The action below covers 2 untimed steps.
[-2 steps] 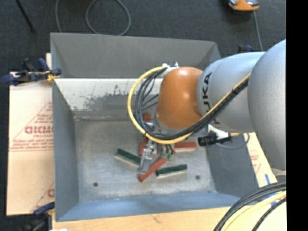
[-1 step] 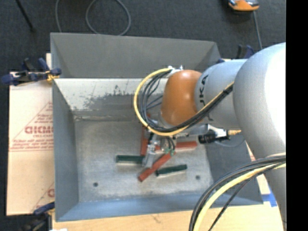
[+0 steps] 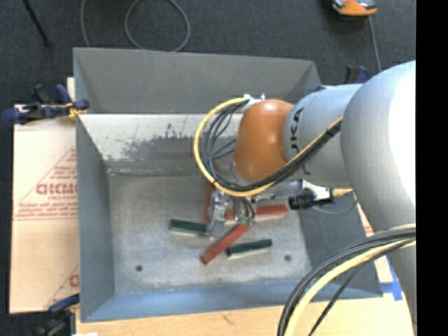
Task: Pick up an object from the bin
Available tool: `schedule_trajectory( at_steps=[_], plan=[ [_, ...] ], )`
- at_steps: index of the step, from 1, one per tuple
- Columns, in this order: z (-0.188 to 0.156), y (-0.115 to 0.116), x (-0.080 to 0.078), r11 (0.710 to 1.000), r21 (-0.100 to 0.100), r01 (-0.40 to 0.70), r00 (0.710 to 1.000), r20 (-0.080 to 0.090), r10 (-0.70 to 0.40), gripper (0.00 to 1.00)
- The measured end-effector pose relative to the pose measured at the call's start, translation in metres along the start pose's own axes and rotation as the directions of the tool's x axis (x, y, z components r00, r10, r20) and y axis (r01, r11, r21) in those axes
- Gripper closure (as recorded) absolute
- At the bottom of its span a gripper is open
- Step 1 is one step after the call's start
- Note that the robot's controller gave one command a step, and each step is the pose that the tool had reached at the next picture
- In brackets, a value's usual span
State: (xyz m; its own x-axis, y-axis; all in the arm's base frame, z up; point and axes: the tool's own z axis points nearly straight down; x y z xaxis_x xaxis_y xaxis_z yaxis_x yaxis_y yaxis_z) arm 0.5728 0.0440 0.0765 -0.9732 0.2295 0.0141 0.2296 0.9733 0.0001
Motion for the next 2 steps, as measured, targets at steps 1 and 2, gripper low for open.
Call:
schedule_trajectory(
  at_steps=[1, 2],
  plan=[
    [0.004, -0.001, -0.002, 1.0, -0.002, -0.002, 1.0, 0.019, 0.002, 0.0],
    [0.003, -0.054, -0.025, 0.996, -0.002, -0.092, 0.996, 0.021, 0.092, 0.0]
  ],
)
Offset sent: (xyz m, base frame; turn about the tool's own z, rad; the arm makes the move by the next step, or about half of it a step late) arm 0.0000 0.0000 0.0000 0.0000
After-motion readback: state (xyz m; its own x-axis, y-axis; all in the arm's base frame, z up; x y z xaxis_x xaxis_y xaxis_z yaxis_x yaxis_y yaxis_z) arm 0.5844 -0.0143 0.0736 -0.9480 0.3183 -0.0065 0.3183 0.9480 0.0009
